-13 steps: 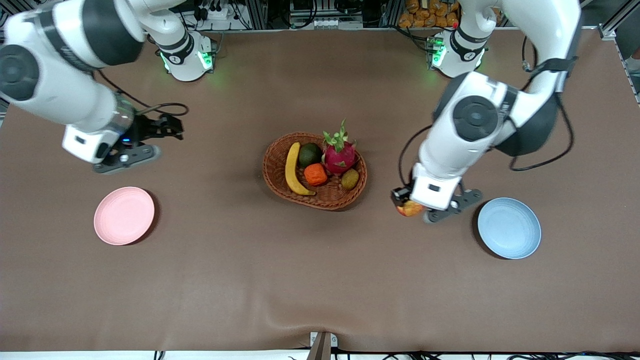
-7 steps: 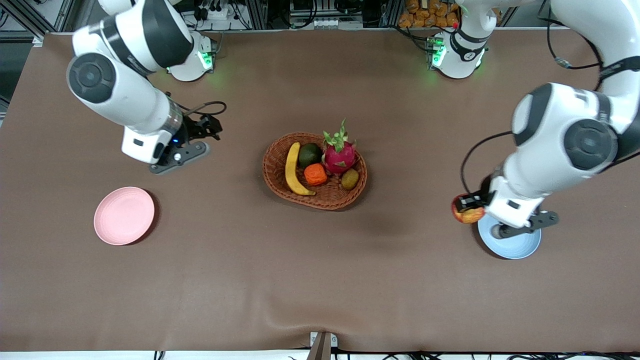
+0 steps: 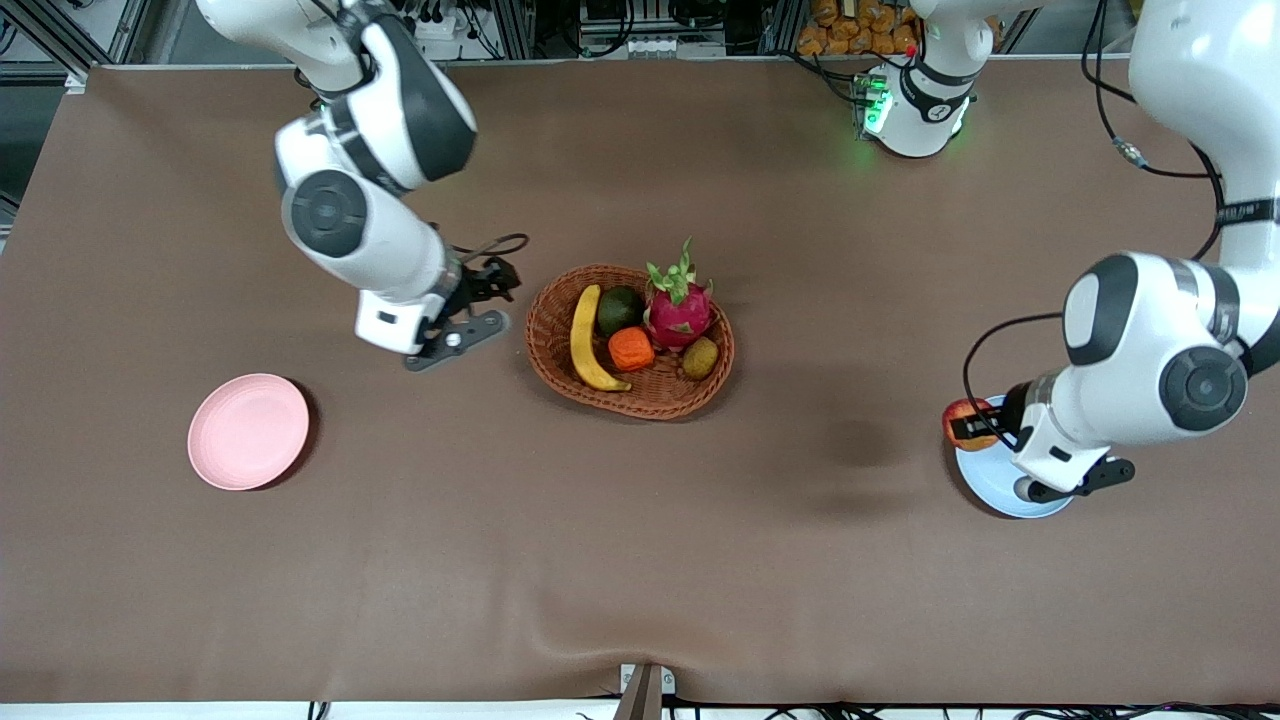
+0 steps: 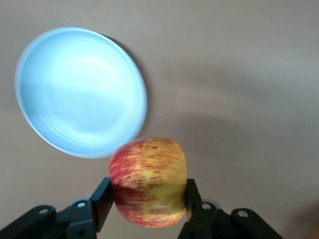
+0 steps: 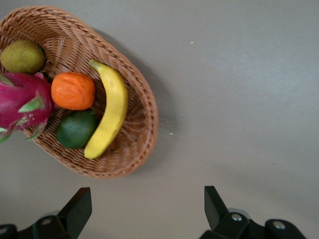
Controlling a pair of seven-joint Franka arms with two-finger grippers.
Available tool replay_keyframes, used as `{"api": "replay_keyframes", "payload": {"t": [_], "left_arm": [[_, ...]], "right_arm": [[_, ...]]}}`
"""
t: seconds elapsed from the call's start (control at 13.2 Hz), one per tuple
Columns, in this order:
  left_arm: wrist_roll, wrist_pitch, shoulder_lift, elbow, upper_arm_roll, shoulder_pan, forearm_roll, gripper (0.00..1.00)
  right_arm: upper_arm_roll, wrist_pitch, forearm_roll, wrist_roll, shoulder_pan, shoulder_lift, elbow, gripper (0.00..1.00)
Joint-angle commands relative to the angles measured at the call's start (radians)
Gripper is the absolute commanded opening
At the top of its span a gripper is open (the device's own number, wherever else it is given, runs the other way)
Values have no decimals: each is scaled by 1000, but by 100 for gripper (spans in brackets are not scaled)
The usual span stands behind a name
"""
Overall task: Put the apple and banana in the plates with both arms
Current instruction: 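Carry the apple to the blue plate while the right gripper reaches the basket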
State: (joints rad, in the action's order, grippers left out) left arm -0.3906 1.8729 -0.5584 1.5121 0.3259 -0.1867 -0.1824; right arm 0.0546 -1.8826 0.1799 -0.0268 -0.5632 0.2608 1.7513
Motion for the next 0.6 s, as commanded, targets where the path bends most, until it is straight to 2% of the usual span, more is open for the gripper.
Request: {"api": "replay_keyframes", "payload": {"t": [0.0, 0.3, 0.45, 0.53], "left_arm": [[126, 67, -46, 0, 10, -85, -42, 0], [332, 167, -133, 0, 12, -169, -35, 0], [343, 183, -146, 2, 10, -171, -32, 0], [346, 183, -147, 2, 10, -171, -32, 26]], "right_arm": [[11, -39, 12, -65, -59, 30, -4, 100], [13, -72, 10, -68, -104, 66, -4, 100], [13, -87, 10, -70, -125, 77, -4, 100], [13, -98, 7, -91, -133, 86, -4, 100]]}}
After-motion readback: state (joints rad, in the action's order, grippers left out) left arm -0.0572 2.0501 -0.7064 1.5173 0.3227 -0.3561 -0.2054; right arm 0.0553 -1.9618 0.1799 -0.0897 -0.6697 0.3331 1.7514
